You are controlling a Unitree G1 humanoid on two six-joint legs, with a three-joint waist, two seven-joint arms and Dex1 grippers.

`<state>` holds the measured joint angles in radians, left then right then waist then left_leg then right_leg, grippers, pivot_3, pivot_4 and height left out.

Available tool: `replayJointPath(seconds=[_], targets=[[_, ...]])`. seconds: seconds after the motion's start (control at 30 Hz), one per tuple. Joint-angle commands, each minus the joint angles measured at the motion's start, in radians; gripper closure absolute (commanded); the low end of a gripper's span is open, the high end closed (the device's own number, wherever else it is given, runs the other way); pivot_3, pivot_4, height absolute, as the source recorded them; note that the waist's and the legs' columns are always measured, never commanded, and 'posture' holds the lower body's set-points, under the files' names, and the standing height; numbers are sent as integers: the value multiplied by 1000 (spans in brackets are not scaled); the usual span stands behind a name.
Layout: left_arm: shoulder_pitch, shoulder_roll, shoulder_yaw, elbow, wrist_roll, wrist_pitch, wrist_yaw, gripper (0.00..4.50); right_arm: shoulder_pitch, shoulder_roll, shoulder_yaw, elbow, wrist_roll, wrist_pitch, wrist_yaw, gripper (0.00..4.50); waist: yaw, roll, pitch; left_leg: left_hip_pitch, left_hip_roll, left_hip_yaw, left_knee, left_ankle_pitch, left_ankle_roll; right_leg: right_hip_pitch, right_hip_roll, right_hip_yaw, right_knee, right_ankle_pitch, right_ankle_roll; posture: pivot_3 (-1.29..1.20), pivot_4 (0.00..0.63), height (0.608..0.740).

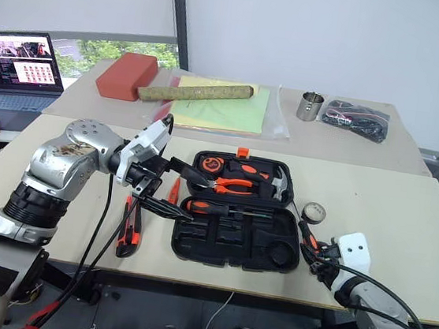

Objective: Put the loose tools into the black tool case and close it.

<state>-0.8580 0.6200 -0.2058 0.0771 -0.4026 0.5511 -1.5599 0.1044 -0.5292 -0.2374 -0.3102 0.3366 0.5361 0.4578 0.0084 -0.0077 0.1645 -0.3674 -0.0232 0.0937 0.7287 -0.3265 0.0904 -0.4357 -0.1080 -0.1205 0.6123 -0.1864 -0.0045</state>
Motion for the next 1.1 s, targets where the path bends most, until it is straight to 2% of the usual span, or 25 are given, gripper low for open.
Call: replayJointPath(seconds=[0.03,0.2,0.37,0.47,0.6,0.67,0.73,0.8,0.97,1.03,1.1], targets=[[-32,9,1,5,8,-26,3,0,-8,33,-39,-58,29,-1,-32,3523,-2,0,0,0,0,0,0,0,0,0,0,0,0,0,0,0,150,740],[-23,16,0,10,14,-35,2,0,10,75,-109,-186,122,66,-67,3524,-2,5,2,0,0,0,0,1,-1,-1,0,0,0,0,0,0,150,740],[-15,16,-3,16,20,-45,8,0,19,55,-183,-308,200,180,-113,3525,-2,6,2,0,0,0,-1,1,-1,-1,0,0,1,0,-1,0,150,740],[-12,16,-3,19,22,-48,12,0,-13,5,-259,-371,300,244,-101,3525,-2,7,2,0,0,0,-1,1,-1,-1,0,0,1,0,-1,0,150,740],[-3,28,-8,20,26,-55,-6,0,-70,-155,-259,-403,407,265,58,3525,-2,7,2,0,0,0,-1,1,-1,-1,0,1,1,0,-1,0,150,740],[-6,37,-14,32,32,-61,-21,0,-105,-245,-223,-379,413,254,150,3525,-2,7,2,0,0,0,-1,1,-1,-1,1,1,0,0,-1,0,150,740],[-2,55,-17,53,39,-84,-45,0,-188,-371,-107,-299,349,182,307,3525,-2,7,2,0,1,0,-1,1,-1,-1,1,0,0,0,-1,0,150,740],[4,67,-16,68,50,-105,-50,0,-259,-452,6,-222,277,98,439,3525,-4,7,3,0,0,2,-1,1,-1,-2,2,1,0,0,-1,0,150,740],[50,107,7,41,51,-104,-36,0,-408,-500,250,-2,77,-140,655,3525,2,6,3,-2,1,1,-1,0,0,-2,1,0,0,0,-1,0,150,740],[84,134,24,3,36,-83,-31,0,-464,-486,319,88,9,-227,712,3525,4,5,4,-3,0,1,-1,0,1,-3,0,-1,0,4,-8,0,150,740],[118,160,41,-33,24,-66,-21,0,-519,-463,365,160,-29,-290,762,3525,2,4,4,-4,0,1,0,0,1,-3,0,-1,-1,4,-8,0,150,740]])
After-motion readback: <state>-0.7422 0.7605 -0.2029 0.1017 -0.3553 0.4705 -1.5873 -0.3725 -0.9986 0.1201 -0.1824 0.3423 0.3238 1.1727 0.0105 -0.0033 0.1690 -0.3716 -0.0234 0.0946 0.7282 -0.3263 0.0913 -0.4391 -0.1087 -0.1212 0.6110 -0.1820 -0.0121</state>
